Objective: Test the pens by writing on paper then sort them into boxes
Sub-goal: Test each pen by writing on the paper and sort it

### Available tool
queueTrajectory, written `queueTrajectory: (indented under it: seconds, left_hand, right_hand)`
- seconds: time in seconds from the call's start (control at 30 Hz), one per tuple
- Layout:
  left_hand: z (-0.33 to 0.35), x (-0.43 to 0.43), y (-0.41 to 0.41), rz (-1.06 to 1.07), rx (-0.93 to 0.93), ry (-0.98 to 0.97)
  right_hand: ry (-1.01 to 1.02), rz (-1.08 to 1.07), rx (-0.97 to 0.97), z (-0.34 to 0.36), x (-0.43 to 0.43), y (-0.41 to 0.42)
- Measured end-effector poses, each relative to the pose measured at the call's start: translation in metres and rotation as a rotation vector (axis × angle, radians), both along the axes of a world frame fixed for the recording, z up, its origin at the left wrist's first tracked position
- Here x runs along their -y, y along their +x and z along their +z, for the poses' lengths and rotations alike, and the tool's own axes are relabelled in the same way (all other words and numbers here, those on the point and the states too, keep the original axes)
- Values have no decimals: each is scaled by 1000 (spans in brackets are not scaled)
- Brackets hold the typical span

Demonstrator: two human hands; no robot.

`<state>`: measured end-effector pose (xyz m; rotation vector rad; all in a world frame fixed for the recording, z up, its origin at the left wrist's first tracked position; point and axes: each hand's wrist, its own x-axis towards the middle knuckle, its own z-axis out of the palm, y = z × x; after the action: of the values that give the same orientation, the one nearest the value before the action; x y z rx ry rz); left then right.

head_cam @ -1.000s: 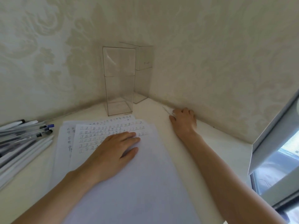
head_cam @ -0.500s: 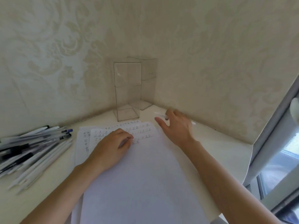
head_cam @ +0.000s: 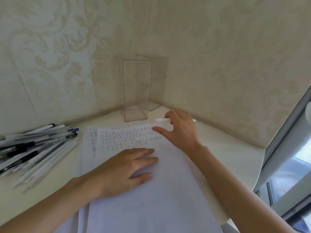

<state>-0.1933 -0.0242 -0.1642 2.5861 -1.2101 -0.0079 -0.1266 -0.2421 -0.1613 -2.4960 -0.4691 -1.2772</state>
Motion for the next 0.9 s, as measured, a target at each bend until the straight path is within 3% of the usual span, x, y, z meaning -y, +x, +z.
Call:
queueTrajectory:
  seconds: [0.07, 0.2, 0.27, 0.37, 0.5, 0.9]
  left_hand:
    - [-1, 2, 1, -14, -26, 43]
    - [-6, 1, 5, -31, -21, 31]
    - [-7, 2, 6, -31, -2, 7]
    - [-9, 3, 6, -30, 15, -12]
    - [-12, 4, 5, -11, -9, 20]
    - [-12, 4, 5, -5, 22, 48]
  right_hand:
    - [166, 105, -35, 5, -3, -7]
    - [854, 348, -314, 16, -19, -19]
    - [959, 373, -530, 17, -23, -18]
    - [927, 402, -773, 15, -28, -17]
    - [757, 329, -783, 3, -34, -14]
    - [685, 283, -737, -6, -37, -7]
